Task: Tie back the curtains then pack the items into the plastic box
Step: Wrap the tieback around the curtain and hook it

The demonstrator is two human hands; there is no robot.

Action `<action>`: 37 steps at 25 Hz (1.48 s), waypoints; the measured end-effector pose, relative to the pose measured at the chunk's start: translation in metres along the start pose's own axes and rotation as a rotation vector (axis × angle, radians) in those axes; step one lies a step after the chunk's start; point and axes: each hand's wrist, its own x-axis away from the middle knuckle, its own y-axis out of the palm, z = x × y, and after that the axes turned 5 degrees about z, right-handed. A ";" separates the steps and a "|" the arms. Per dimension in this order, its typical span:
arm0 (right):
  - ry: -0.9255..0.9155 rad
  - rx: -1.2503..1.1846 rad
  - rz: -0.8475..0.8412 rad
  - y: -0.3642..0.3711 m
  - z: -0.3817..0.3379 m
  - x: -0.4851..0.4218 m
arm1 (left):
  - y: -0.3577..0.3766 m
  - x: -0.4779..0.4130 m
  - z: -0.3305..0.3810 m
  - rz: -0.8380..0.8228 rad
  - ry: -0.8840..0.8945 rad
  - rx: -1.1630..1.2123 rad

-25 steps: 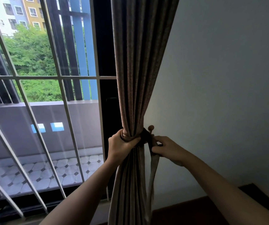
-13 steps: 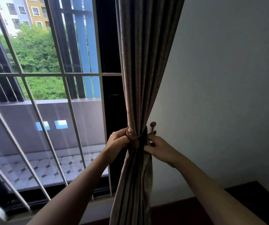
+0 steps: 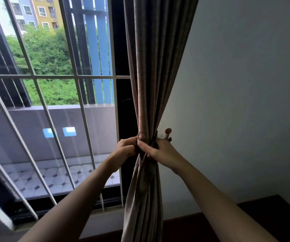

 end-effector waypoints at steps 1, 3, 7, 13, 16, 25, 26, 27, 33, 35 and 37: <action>0.010 0.095 0.012 0.001 -0.006 -0.002 | -0.003 0.002 0.002 -0.038 -0.009 -0.013; 0.070 0.174 0.030 0.001 -0.017 -0.007 | -0.003 0.009 0.002 -0.075 -0.001 -0.065; 0.338 -0.074 0.007 -0.003 -0.032 -0.016 | 0.002 0.013 -0.017 0.148 0.079 -0.258; 0.263 -0.103 -0.021 -0.024 -0.016 -0.020 | -0.018 0.003 -0.018 0.118 0.161 -0.361; 0.089 0.132 -0.004 -0.026 -0.008 -0.021 | -0.021 0.000 -0.006 0.054 0.064 -0.238; 0.006 0.296 0.231 -0.012 -0.022 -0.025 | -0.026 -0.005 0.026 -0.172 0.011 -0.473; 0.008 0.360 0.253 -0.011 -0.028 -0.028 | -0.024 -0.004 0.027 -0.171 -0.011 -0.468; 0.017 0.387 0.263 -0.010 -0.031 -0.031 | -0.023 -0.002 0.030 -0.172 -0.019 -0.479; 0.035 0.255 0.158 -0.021 -0.029 -0.040 | -0.034 0.003 0.055 -0.189 0.325 -0.989; 0.029 0.202 0.168 -0.023 -0.026 -0.039 | -0.035 0.006 0.060 -0.206 0.357 -1.004; 0.022 0.189 0.168 -0.025 -0.023 -0.040 | -0.038 0.005 0.063 -0.227 0.361 -1.007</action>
